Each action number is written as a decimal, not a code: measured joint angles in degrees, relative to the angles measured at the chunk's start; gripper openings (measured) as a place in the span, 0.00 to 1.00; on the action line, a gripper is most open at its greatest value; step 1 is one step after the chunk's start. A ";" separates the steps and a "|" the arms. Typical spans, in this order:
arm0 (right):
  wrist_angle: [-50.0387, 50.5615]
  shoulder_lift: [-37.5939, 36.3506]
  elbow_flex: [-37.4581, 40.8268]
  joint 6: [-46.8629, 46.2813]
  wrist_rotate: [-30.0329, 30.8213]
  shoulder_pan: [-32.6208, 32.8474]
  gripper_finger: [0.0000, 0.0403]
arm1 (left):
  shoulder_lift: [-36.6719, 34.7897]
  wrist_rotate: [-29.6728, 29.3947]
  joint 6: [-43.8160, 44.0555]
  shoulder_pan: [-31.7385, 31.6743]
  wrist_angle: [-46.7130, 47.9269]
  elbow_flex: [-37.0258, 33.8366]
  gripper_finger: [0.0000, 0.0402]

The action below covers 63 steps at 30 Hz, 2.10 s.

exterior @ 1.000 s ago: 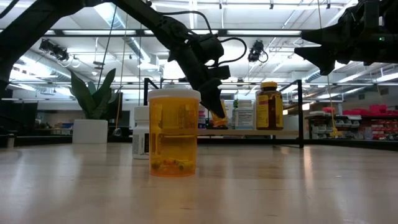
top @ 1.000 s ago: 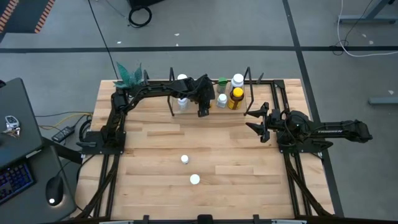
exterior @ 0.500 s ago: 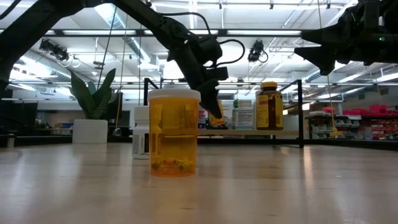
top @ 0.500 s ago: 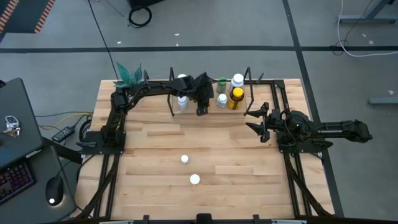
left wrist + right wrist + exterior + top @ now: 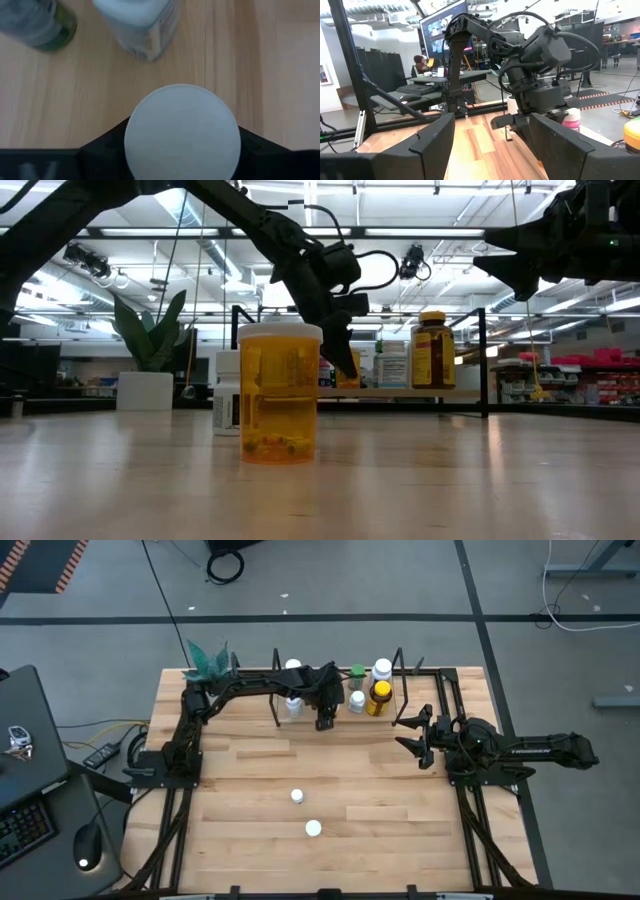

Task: Pick and place medicine bottles onto shelf by color
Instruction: Put the left orange medicine bottle on the shelf, then put the orange pill bottle on the shelf aligned with the other orange pill bottle

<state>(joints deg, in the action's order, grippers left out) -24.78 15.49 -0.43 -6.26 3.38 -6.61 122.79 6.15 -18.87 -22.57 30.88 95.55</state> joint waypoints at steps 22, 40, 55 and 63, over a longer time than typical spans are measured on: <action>0.00 0.00 0.00 0.00 -0.02 0.00 0.66 | 0.36 -2.70 -1.95 -0.07 -1.16 -0.16 0.71; 0.00 -0.02 0.00 0.00 0.00 0.00 0.66 | -4.71 -3.85 -3.23 0.04 0.40 -0.23 0.87; 0.01 0.00 0.00 -0.01 0.00 0.00 0.66 | -16.05 -4.12 -2.62 3.85 11.84 -0.18 0.86; 0.04 -0.03 0.00 0.00 0.00 0.00 0.66 | -17.76 3.59 1.76 14.31 25.46 -0.35 0.82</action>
<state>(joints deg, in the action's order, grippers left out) -24.74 15.46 -0.43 -6.26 3.38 -6.61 105.03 9.74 -17.11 -8.26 56.34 95.21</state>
